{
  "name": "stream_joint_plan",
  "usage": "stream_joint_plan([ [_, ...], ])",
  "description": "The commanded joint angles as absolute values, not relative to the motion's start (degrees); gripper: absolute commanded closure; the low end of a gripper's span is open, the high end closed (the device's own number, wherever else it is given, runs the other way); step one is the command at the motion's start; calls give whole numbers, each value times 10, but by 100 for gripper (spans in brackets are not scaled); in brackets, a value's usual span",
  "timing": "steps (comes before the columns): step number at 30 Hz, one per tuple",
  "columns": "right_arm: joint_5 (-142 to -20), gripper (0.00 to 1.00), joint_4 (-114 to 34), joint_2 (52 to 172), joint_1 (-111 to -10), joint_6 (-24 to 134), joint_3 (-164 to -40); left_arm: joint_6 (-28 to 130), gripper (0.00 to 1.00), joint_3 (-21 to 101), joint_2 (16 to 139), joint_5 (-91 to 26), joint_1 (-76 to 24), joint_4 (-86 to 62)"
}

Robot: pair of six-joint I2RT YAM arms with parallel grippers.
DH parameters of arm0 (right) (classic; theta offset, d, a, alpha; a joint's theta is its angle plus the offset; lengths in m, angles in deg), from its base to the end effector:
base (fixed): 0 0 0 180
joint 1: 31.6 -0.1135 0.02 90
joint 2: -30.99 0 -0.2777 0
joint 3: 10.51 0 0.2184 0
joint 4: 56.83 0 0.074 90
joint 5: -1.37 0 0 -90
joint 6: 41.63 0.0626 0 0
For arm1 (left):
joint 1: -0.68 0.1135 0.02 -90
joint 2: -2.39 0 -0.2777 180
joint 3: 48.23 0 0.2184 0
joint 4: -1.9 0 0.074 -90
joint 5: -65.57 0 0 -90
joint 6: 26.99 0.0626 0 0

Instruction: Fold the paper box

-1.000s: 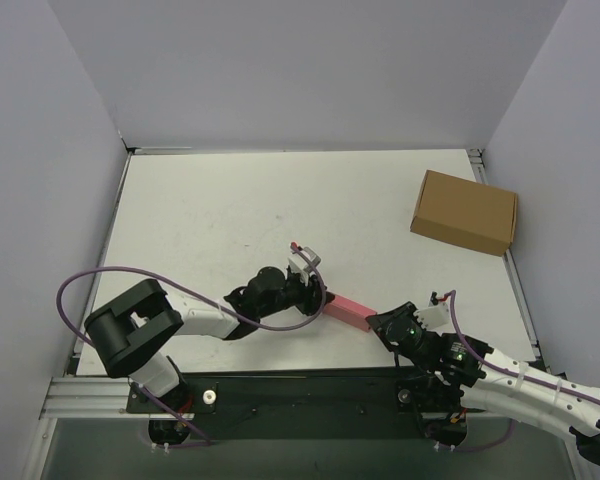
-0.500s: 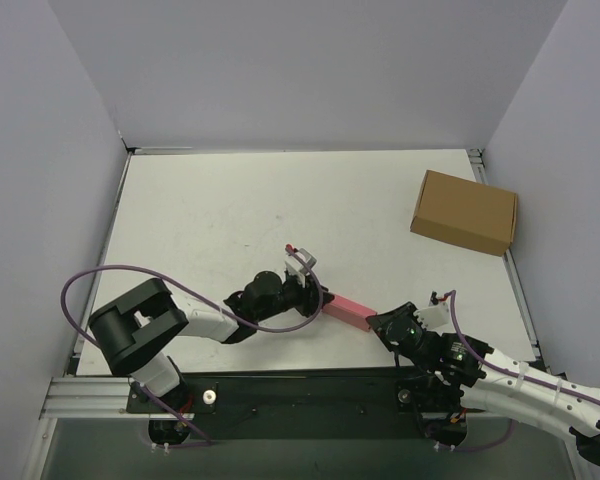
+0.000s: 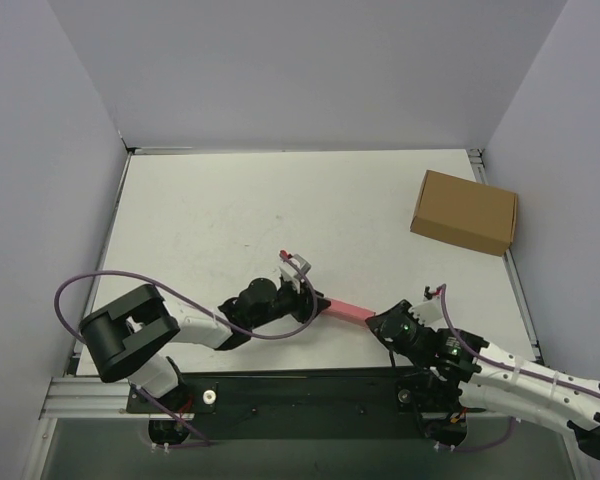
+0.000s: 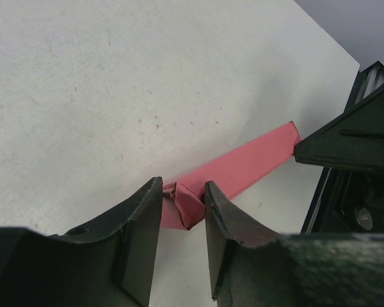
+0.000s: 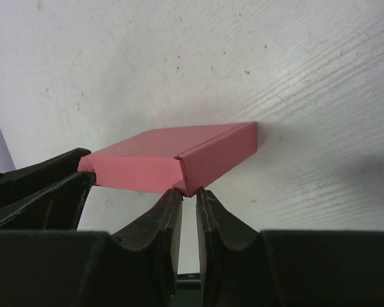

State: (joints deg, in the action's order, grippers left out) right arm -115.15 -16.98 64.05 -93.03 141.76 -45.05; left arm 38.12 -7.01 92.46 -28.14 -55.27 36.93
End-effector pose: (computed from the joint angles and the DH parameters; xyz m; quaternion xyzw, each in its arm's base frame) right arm 0.0760 0.0811 0.1899 0.3372 0.8148 0.3687 0.2939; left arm 0.1627 -0.2480 0.1941 0.2299 0.7526 -0.4192 0.4529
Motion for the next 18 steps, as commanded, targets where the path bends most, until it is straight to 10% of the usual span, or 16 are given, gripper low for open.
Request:
stream_joint_plan([
  [1, -1173, 87, -73, 704, -943, 1349, -479, 380, 56, -128, 909, -276, -568, 139],
  [18, -1124, 38, -194, 792, -961, 1215, -538, 349, 26, -106, 725, -275, -558, 37],
])
